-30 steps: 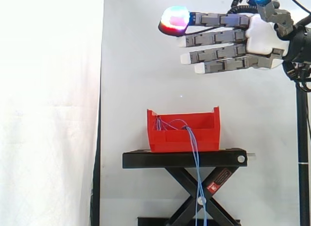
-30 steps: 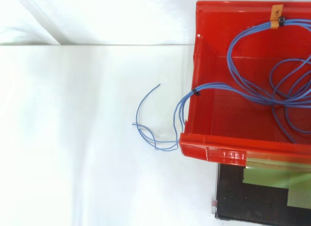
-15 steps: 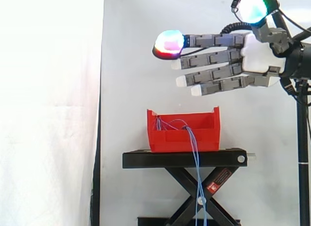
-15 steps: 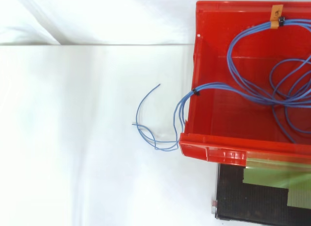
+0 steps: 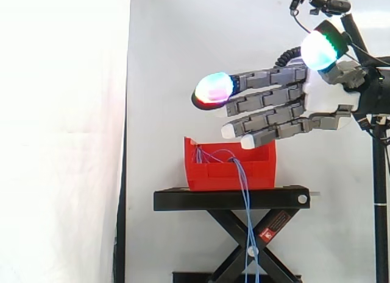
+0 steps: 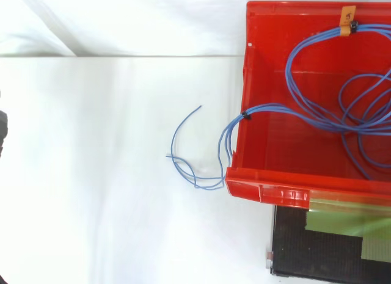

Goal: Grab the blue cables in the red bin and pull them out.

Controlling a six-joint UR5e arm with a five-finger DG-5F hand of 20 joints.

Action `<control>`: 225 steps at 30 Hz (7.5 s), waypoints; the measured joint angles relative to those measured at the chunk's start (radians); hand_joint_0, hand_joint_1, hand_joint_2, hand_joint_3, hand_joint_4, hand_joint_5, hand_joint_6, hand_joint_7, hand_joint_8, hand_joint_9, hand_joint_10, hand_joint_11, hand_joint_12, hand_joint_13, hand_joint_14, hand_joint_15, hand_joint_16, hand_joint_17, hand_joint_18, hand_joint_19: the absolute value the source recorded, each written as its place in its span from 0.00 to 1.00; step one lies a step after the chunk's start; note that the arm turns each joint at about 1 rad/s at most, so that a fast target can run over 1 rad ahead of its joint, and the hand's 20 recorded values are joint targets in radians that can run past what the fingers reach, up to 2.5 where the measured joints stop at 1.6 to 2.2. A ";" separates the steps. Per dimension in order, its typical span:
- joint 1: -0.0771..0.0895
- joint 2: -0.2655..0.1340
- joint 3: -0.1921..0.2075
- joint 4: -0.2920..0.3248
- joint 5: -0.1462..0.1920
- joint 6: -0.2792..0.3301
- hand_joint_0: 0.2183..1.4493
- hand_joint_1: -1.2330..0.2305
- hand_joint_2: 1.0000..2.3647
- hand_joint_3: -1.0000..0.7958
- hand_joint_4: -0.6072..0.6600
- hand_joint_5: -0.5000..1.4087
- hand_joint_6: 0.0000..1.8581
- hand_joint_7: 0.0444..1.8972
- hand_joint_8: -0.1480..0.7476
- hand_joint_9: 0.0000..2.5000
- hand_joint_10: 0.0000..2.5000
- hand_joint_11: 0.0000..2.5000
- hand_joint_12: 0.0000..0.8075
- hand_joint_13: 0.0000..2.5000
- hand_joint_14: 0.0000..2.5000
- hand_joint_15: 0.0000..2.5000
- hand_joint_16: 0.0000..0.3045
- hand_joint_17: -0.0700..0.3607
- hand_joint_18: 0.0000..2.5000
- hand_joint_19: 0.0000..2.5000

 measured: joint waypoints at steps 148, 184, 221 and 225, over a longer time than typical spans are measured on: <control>-0.118 -0.331 0.525 -0.434 -0.294 -1.644 0.46 0.25 0.00 0.00 0.68 0.54 0.00 0.27 0.45 0.19 0.01 0.17 0.41 0.09 0.00 0.13 0.15 0.40 0.08 0.19; -0.110 -0.331 0.530 -0.423 -0.266 -1.906 0.47 0.14 0.00 0.00 0.68 0.66 0.02 0.35 0.46 0.32 0.01 0.28 0.43 0.26 0.01 0.23 0.14 0.39 0.19 0.24; -0.191 -0.331 0.550 -0.591 -0.291 -2.209 0.48 0.16 0.00 0.00 0.68 0.66 0.00 0.35 0.46 0.32 0.01 0.28 0.43 0.26 0.01 0.23 0.14 0.39 0.18 0.25; -0.200 -0.331 0.549 -0.597 -0.295 -2.233 0.48 0.16 0.00 0.00 0.67 0.66 0.00 0.35 0.46 0.32 0.01 0.28 0.43 0.26 0.01 0.23 0.14 0.39 0.18 0.25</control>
